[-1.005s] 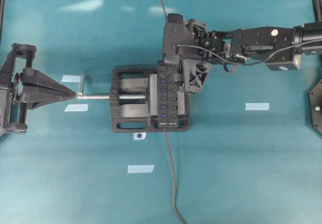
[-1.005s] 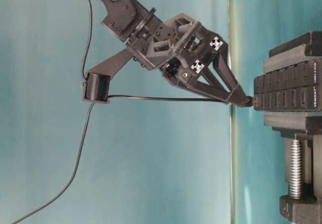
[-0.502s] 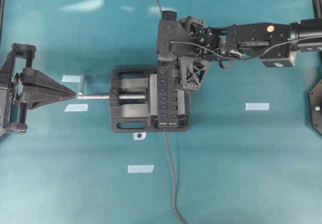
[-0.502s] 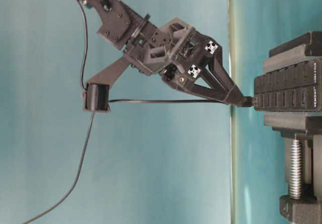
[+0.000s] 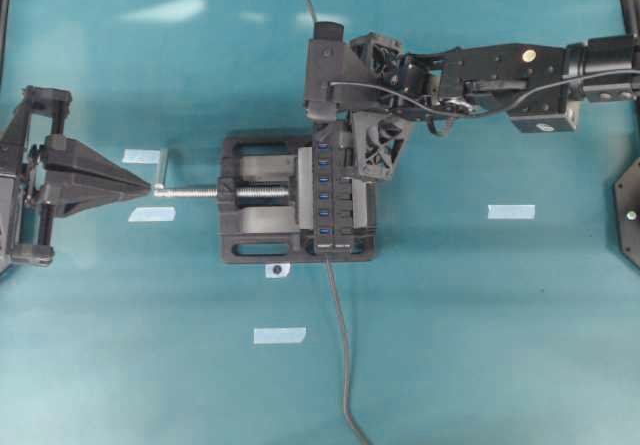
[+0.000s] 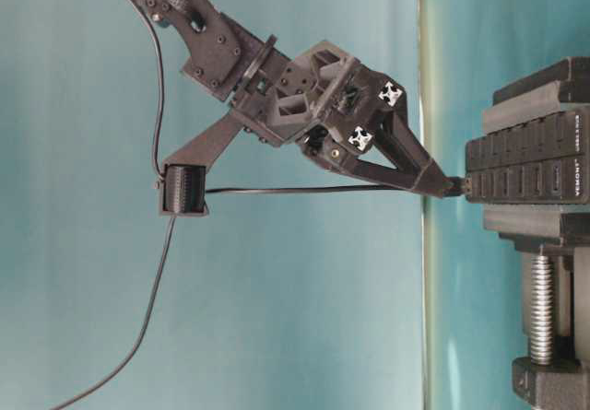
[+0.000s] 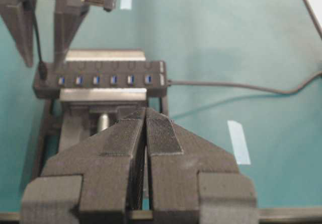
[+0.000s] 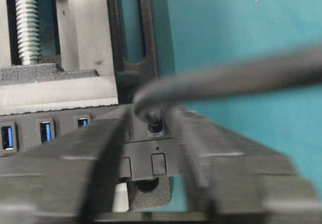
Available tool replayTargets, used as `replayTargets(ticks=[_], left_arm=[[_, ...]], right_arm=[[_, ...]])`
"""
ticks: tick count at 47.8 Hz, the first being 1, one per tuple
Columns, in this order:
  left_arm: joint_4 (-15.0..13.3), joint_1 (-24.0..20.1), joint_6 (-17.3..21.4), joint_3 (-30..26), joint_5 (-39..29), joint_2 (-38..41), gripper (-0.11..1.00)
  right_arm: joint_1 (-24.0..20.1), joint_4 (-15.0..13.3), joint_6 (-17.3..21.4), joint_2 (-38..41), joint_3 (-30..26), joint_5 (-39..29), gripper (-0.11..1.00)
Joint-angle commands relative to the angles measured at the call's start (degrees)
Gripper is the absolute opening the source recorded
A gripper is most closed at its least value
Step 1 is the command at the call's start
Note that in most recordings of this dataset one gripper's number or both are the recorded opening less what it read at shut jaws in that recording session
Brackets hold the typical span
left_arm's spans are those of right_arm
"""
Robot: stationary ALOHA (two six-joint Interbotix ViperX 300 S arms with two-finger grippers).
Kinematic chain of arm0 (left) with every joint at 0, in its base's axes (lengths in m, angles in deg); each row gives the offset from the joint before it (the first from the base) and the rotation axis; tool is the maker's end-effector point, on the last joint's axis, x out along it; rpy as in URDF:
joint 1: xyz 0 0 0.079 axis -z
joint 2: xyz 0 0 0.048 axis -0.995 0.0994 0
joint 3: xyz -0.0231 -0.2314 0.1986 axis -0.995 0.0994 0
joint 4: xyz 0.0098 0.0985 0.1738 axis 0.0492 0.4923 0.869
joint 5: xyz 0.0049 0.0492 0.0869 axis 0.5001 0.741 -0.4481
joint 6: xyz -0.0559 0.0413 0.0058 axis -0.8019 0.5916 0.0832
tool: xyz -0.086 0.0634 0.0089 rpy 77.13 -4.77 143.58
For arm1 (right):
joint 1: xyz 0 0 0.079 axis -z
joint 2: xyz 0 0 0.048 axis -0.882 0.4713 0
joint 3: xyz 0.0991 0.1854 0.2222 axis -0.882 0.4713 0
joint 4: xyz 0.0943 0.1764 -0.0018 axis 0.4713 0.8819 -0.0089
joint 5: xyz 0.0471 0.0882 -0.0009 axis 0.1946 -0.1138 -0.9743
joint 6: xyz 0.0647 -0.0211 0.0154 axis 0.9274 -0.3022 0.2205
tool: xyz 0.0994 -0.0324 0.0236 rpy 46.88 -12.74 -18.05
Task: Insert the USB into the front port of the fixed hub.
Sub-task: 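Pull the USB plug out of the hub port with the right gripper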
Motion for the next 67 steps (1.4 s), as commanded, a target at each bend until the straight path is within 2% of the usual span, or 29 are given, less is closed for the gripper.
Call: replayTargets(ticks=[1, 7, 12, 40, 54, 67], left_arm=[[0.09, 0.09, -0.09, -0.88, 0.18, 0.18, 0.00], [0.09, 0.00, -0.09, -0.88, 0.18, 0.18, 0.00], [0.09, 0.09, -0.09, -0.88, 0.18, 0.18, 0.00], [0.09, 0.00, -0.09, -0.70, 0.18, -0.44, 0.00], [0.09, 0.00, -0.09, -0.44, 0.18, -1.76, 0.00], [0.09, 0.00, -0.18, -0.53, -0.18, -1.76, 0.00]], right_arm=[[0.00, -0.09, -0.70, -0.88, -1.32, 0.35, 0.31], [0.00, -0.09, -0.62, -1.23, -1.41, 0.35, 0.15], [0.00, -0.09, -0.53, -1.41, -1.41, 0.00, 0.08], [-0.26, 0.53, -0.09, -4.48, -1.58, -0.53, 0.08], [-1.41, 1.41, 0.18, -8.17, -2.02, -4.39, 0.08], [-3.08, 2.20, 2.81, -10.46, -2.02, -5.89, 0.08]])
